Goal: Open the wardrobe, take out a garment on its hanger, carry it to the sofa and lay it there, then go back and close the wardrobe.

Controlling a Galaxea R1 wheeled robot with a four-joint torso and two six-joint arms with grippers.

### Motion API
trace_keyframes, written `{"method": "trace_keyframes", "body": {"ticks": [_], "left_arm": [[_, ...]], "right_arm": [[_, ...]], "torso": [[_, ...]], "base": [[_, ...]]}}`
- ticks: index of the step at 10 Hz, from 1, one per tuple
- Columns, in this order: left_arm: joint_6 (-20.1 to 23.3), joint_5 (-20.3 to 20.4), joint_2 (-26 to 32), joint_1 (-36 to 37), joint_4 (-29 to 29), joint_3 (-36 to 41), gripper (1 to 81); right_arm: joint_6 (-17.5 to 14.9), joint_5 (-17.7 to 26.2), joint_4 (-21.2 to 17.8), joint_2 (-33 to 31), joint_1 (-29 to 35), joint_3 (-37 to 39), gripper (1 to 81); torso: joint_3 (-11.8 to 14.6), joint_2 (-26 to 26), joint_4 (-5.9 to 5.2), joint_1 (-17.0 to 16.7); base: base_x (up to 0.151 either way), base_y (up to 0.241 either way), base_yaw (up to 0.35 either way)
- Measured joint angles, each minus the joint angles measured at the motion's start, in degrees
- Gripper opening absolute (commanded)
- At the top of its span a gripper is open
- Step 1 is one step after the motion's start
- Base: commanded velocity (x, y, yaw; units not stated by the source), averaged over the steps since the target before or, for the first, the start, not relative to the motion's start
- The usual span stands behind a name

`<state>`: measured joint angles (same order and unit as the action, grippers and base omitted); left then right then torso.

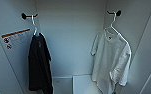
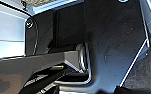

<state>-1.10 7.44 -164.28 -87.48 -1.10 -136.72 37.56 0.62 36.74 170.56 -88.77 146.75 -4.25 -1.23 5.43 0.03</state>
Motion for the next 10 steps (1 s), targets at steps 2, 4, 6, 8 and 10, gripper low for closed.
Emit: {"method": "trace_keyframes", "body": {"ticks": [2,4,6,8,10], "left_arm": [[0.0,0.1,0.0,1.3,0.0,0.0,81.1],[0.0,0.0,0.0,1.9,0.0,0.0,81.1],[0.0,-0.3,0.1,2.9,0.0,0.2,81.1],[0.0,-1.6,1.3,5.2,0.0,2.2,81.1],[0.0,-4.2,4.1,9.3,0.0,7.1,81.1]], "right_arm": [[0.0,0.0,0.0,0.0,-0.1,0.0,81.1],[0.0,0.0,0.0,0.0,-0.5,0.0,81.1],[0.0,0.2,0.0,0.0,-0.8,0.0,81.1],[0.0,0.0,-0.1,0.0,-0.7,0.0,81.1],[0.0,-0.2,-0.1,0.1,-0.7,0.4,81.1]], "torso": [[1.2,0.0,3.43,0.0],[2.3,0.0,6.72,0.0],[2.7,0.0,7.79,-0.1],[2.7,0.0,7.79,-0.1],[2.7,0.0,7.79,-0.1]], "base": [[0.0,0.0,0.0],[0.0,0.0,0.0],[0.0,0.0,0.0],[0.0,0.0,0.0],[0.0,0.0,0.0]]}}
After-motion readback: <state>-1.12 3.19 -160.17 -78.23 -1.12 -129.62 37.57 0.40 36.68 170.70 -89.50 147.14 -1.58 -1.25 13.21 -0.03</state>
